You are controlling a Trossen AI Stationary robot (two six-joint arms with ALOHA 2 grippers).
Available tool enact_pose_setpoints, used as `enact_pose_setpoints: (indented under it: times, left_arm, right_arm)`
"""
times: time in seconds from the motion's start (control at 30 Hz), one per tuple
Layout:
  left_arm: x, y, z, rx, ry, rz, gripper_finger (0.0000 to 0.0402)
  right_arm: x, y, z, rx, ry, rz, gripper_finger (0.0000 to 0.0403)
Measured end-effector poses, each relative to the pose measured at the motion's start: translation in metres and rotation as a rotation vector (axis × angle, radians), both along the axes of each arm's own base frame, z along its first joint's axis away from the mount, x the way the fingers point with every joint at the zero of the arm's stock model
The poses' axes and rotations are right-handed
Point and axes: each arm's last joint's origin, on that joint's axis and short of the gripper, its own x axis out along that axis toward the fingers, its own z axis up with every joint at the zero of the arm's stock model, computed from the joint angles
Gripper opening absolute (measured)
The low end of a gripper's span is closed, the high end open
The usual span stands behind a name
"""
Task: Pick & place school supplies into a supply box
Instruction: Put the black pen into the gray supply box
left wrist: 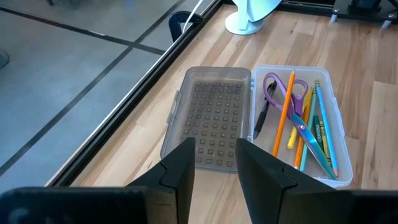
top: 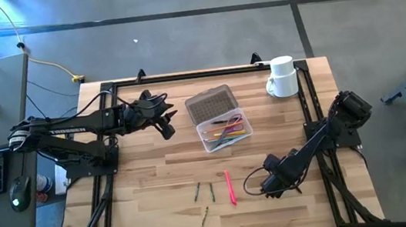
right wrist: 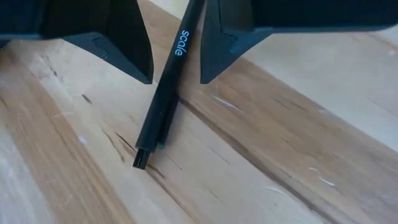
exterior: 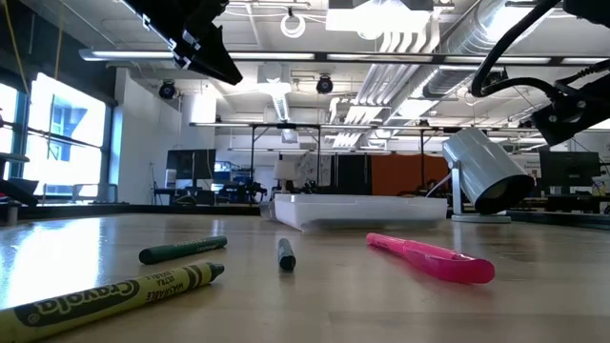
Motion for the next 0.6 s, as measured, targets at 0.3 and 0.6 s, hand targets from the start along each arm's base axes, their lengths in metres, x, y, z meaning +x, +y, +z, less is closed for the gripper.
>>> enact_pose_setpoints:
  times: [0.3,0.6]
  left_arm:
    - [0.0,0.0,0.0,0.0,0.003,0.0,0.015]
    - [0.0,0.0,0.0,0.0,-0.005,0.0,0.015]
  right_arm:
    - [-0.009,-0.005,-0.025,0.073,-0.027,-0.039,0.0119]
    - [-0.001,-0.01,-0.011,-0.026,-0.124,0.05,0.0059]
